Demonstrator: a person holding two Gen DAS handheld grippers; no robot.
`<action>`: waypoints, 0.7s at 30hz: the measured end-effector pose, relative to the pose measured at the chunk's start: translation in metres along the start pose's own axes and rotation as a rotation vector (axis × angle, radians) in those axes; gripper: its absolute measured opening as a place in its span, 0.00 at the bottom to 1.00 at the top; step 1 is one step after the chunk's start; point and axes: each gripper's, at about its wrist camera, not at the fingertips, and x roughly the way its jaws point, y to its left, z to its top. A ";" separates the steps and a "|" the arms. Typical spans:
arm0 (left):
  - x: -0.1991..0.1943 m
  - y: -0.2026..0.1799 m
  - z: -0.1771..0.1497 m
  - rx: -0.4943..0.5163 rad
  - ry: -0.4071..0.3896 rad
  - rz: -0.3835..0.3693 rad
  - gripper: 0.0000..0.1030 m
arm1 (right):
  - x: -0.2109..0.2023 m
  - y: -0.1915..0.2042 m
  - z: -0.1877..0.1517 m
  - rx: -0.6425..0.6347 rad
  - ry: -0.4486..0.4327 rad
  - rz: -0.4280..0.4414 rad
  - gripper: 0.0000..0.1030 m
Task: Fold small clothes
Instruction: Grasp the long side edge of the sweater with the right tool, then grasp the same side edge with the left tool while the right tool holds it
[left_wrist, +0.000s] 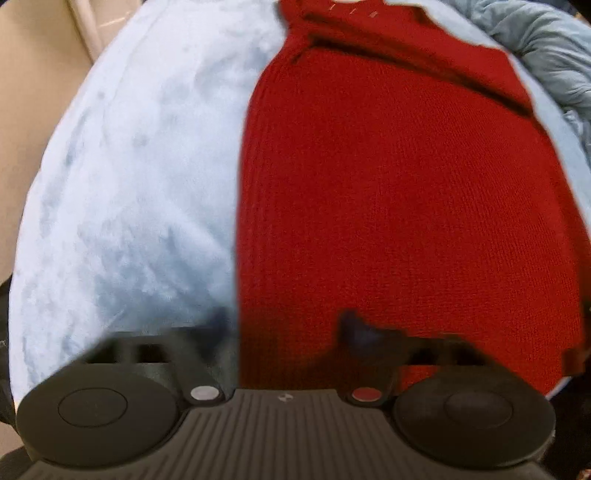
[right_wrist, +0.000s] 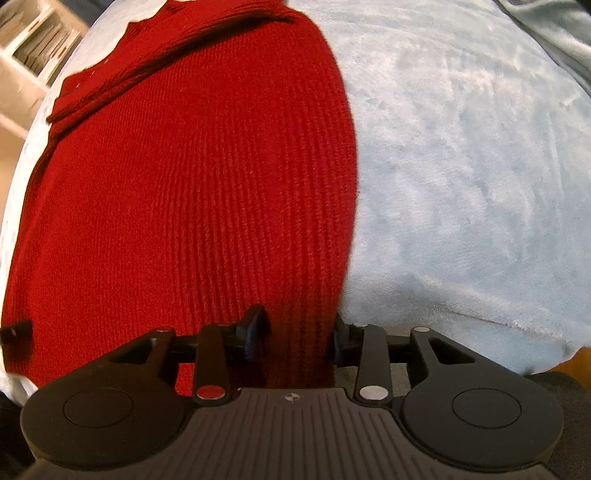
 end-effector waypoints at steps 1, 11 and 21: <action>-0.007 -0.001 0.001 0.006 -0.003 -0.010 0.25 | -0.005 0.002 -0.001 -0.004 -0.012 0.003 0.19; -0.091 -0.007 -0.018 0.021 -0.164 -0.049 0.07 | -0.114 0.003 -0.015 0.017 -0.260 0.112 0.16; -0.128 -0.005 -0.094 0.052 -0.140 -0.059 0.06 | -0.156 -0.005 -0.097 0.020 -0.232 0.169 0.16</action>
